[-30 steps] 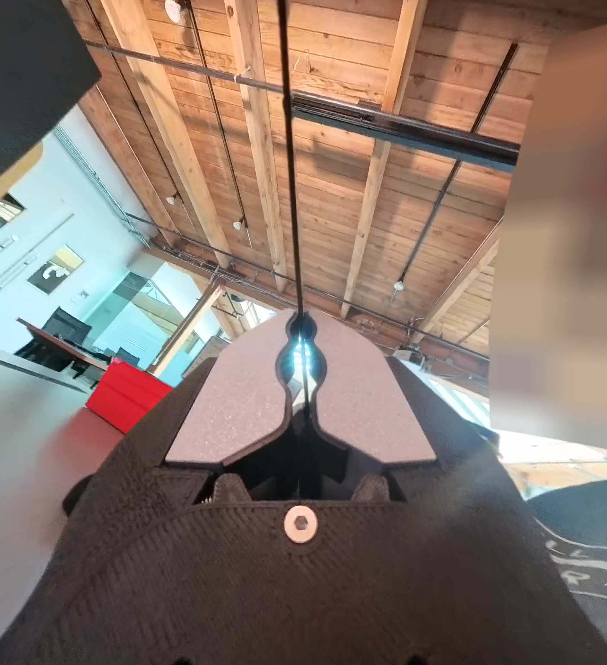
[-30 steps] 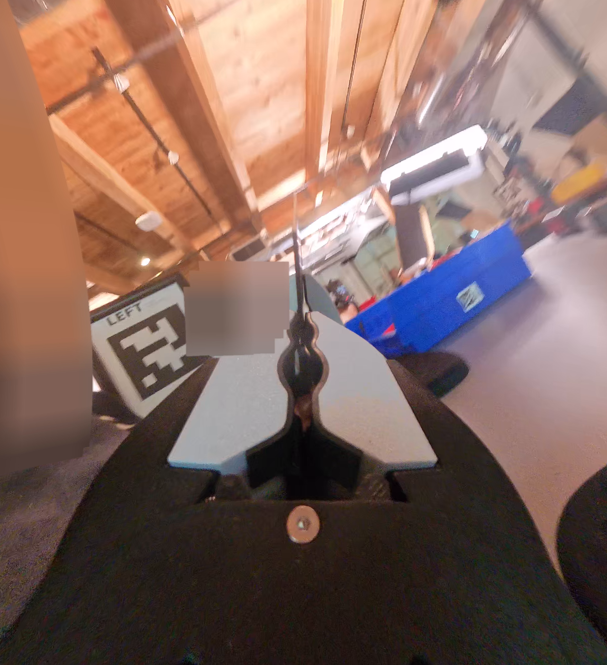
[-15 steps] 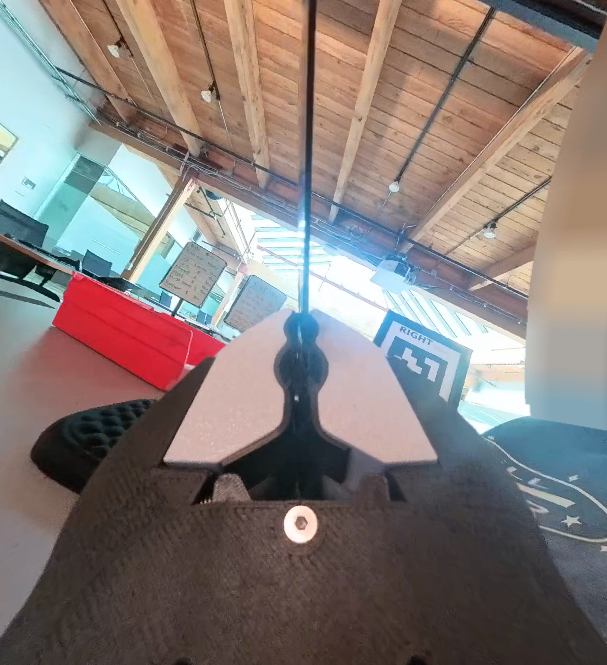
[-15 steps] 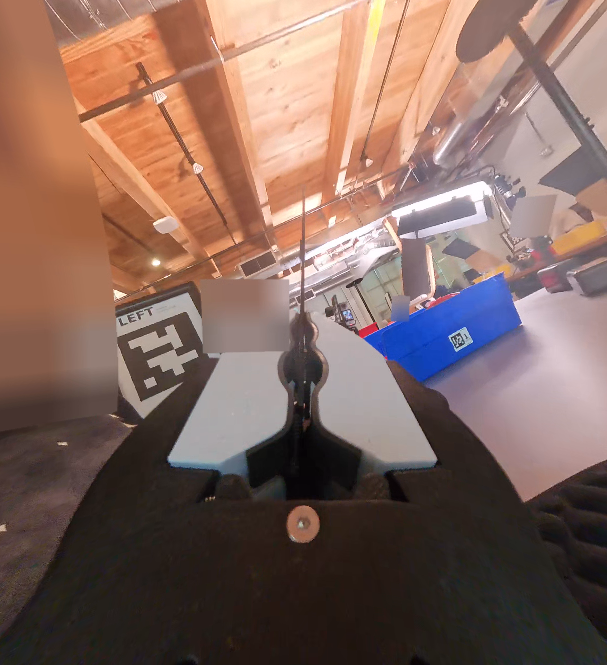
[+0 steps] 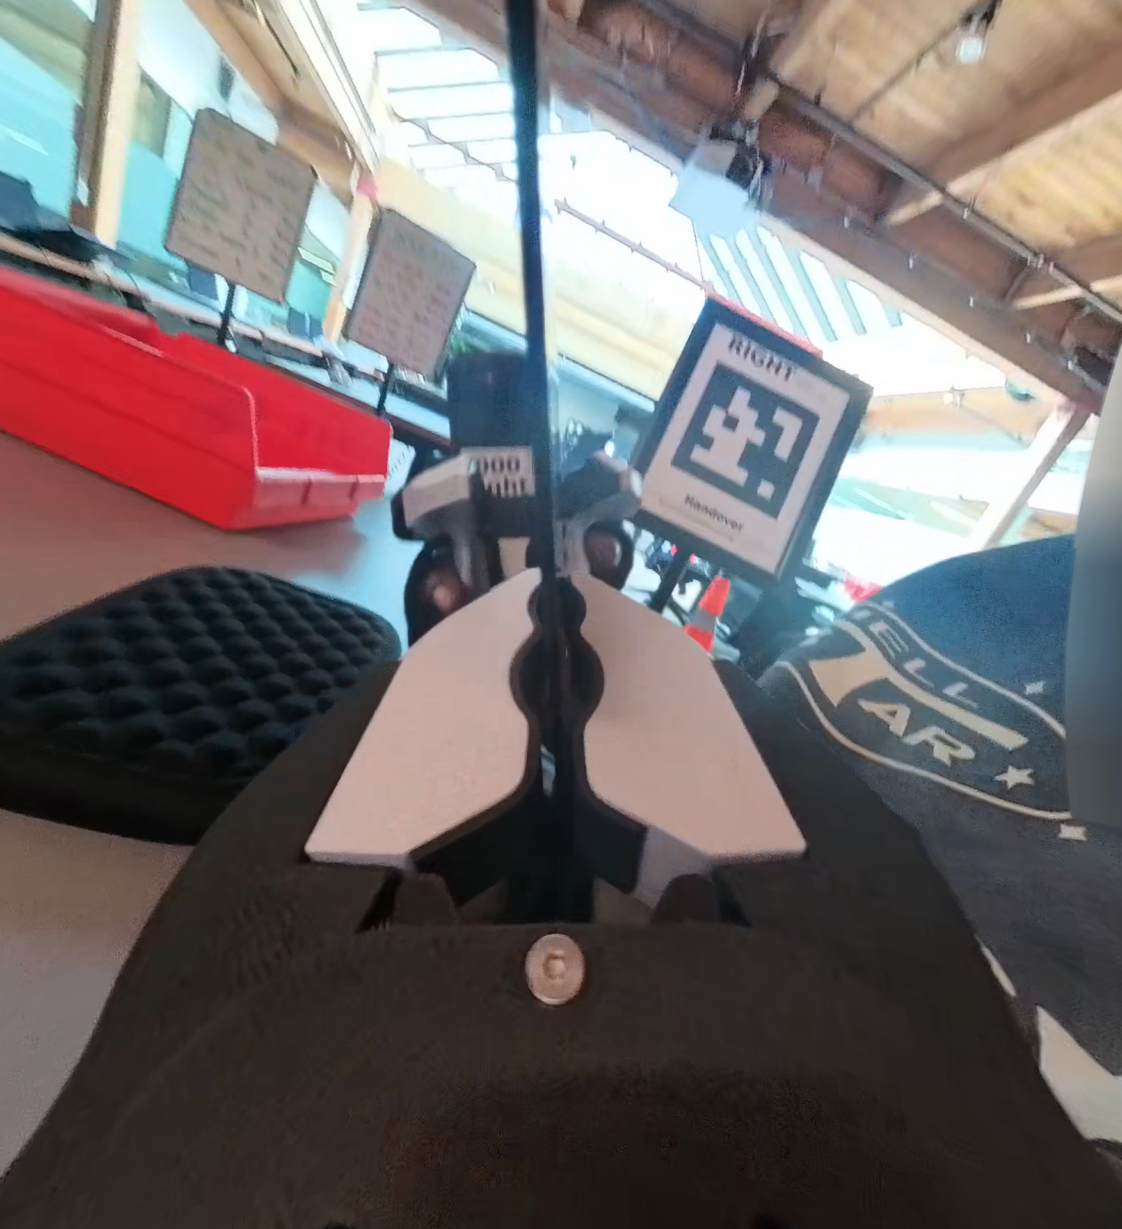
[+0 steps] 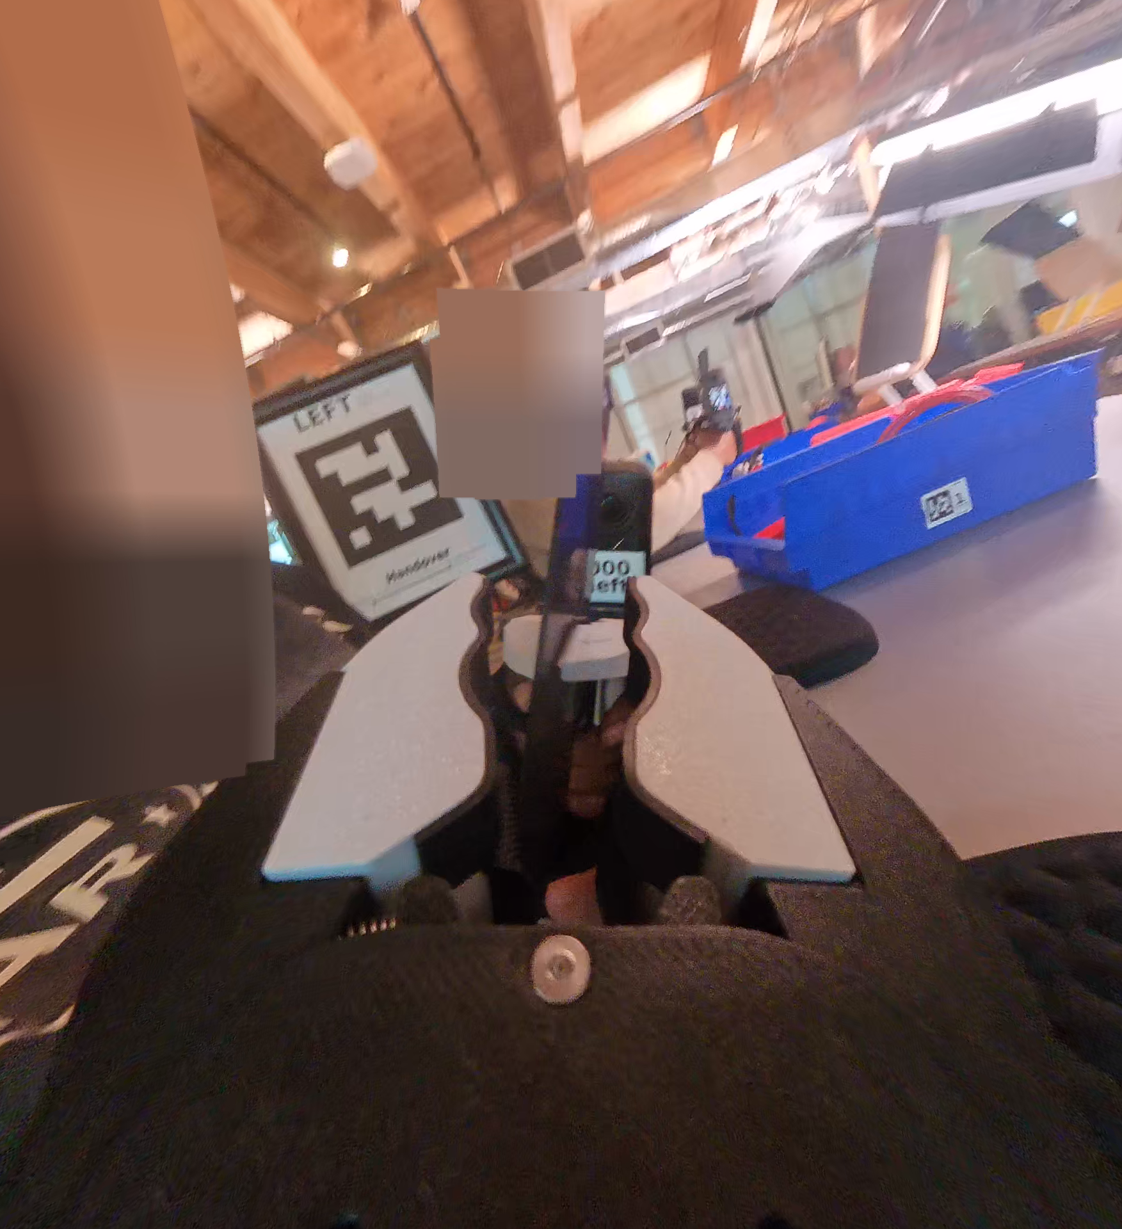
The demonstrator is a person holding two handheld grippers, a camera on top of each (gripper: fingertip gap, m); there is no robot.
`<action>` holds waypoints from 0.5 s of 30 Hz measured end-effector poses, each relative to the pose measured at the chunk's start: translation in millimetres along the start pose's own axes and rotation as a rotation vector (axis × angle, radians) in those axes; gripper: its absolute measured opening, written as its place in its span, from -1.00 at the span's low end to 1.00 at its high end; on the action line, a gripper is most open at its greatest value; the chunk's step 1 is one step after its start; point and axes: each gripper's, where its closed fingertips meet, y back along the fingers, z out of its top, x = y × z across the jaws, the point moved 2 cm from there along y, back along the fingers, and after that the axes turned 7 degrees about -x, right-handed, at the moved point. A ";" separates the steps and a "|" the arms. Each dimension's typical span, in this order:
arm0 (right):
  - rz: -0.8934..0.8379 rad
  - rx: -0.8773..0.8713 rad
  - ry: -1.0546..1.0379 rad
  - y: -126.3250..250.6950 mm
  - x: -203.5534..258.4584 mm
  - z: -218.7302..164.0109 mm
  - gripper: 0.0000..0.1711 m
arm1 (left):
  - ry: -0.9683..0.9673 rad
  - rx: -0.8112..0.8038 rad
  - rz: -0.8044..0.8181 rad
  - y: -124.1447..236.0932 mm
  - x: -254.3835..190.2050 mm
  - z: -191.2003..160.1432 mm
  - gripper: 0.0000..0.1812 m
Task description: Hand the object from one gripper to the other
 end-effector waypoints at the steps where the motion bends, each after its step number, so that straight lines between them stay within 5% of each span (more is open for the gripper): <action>1: 0.011 0.038 0.007 2.2 3.6 -1.3 -0.58 | 0.011 0.035 -0.013 -1.7 -1.1 -5.2 -0.98; 4: 0.018 0.151 0.046 2.9 9.0 -11.9 -0.64 | 0.038 0.168 -0.062 -7.4 -7.3 -25.1 -0.98; 5: 0.034 0.185 0.066 1.2 11.6 -16.8 -0.80 | 0.029 0.202 -0.066 -9.0 -8.4 -30.6 -0.98; 8: -0.028 0.187 0.162 -1.5 6.8 -16.6 -0.97 | -0.022 0.173 -0.006 -10.4 -0.7 -28.5 -0.92; 15: -0.016 -0.386 0.194 10.8 17.4 43.6 -0.98 | 0.082 -0.132 -0.052 -10.4 1.2 -6.1 -0.66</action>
